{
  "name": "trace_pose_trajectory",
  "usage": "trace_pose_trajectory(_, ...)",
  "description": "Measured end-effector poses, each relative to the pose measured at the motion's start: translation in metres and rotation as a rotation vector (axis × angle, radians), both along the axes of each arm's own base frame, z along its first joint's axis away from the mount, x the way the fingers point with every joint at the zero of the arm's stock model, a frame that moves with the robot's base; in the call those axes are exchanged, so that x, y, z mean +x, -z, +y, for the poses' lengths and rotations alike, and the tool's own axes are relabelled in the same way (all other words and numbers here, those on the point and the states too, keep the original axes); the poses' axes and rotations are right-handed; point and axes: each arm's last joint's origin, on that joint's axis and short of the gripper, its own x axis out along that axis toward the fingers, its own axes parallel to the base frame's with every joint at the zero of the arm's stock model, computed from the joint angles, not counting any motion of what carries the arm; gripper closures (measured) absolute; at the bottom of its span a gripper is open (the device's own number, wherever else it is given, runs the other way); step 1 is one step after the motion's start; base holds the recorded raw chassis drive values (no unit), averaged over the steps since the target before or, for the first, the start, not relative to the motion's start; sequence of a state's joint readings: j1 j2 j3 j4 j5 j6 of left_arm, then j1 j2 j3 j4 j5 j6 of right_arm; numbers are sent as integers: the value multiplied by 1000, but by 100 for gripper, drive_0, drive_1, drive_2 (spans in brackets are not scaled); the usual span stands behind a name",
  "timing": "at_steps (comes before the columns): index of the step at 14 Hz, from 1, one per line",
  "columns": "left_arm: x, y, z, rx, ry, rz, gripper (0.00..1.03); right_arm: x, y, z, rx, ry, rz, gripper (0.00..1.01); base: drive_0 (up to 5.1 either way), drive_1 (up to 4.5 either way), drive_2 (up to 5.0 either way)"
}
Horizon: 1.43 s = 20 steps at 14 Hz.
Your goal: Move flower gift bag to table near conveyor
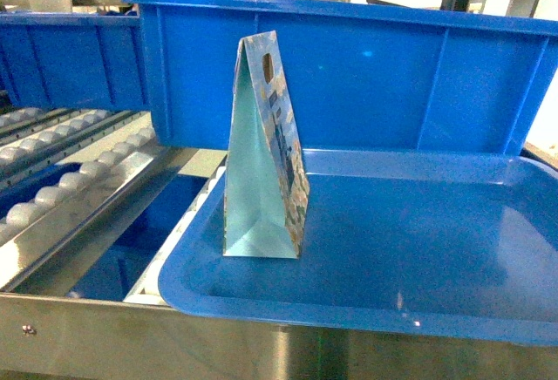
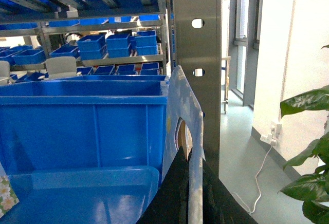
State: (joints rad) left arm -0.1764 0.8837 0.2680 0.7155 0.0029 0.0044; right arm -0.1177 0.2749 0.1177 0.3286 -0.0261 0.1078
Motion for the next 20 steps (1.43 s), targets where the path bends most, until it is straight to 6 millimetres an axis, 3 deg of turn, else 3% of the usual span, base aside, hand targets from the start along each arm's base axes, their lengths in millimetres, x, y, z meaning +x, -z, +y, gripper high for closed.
trace_pose_trajectory(3, 25, -13, -20, -3, 16, -20, 5, 0, 0, 0, 0, 0, 0, 99, 0, 0, 0)
trace_pose_trajectory(7, 55, -13, -58, -7, 28, 15, 5, 0, 0, 0, 0, 0, 0, 99, 0, 0, 0)
trace_pose_trajectory(9, 62, -8, -80, 3, 57, 39, 5, 0, 0, 0, 0, 0, 0, 99, 0, 0, 0)
trace_pose_trajectory(16, 94, 3, -128, 28, 74, 102, 5, 0, 0, 0, 0, 0, 0, 99, 0, 0, 0)
trace_pose_trajectory(20, 104, 18, -141, 27, 81, 182, 5, 0, 0, 0, 0, 0, 0, 99, 0, 0, 0)
